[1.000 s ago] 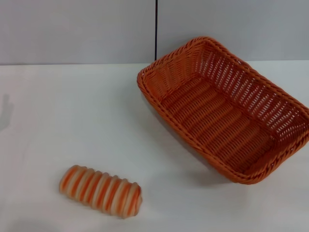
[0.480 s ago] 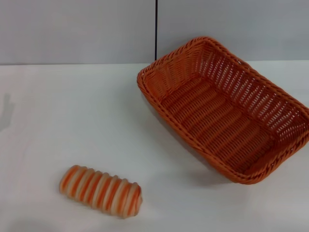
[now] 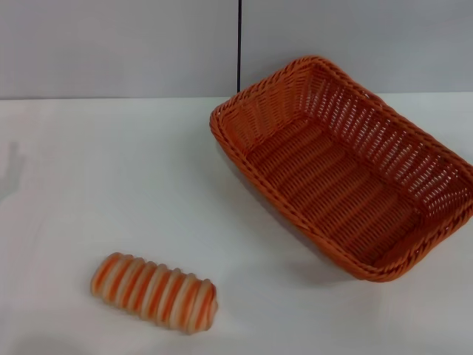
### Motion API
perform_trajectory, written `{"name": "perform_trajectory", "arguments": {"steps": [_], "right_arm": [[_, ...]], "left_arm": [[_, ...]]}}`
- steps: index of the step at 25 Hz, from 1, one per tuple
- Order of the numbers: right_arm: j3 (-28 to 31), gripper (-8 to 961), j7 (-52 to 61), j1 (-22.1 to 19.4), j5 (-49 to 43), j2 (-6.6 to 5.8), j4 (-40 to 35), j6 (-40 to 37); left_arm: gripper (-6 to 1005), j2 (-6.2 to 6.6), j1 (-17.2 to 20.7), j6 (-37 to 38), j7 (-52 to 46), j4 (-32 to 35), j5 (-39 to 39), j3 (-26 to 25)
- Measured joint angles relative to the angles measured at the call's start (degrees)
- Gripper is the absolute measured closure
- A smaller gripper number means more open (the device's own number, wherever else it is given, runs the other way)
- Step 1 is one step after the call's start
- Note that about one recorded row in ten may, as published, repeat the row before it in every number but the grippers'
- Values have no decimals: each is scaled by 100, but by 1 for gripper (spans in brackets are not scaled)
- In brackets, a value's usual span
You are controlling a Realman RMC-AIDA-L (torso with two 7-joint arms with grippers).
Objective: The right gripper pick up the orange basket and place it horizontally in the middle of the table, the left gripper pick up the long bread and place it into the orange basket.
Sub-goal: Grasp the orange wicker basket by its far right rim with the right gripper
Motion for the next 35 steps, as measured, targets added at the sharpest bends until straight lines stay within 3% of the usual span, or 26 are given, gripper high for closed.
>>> {"name": "perform_trajectory", "arguments": {"steps": [6,18,35], "right_arm": [[-519,232,21,317,-603,9,368,21],[-670,232,-276,789,-1374,77,1234,-266],[-775,234,-620,952,-1507,117,2235,-984]], "left_arm": [[144,-7,-1,-8,0,0,-5,0],[145,-18,-9,-69,0,-8,9,0],[146,-17,-8,-92,0,-18,20,0]]}}
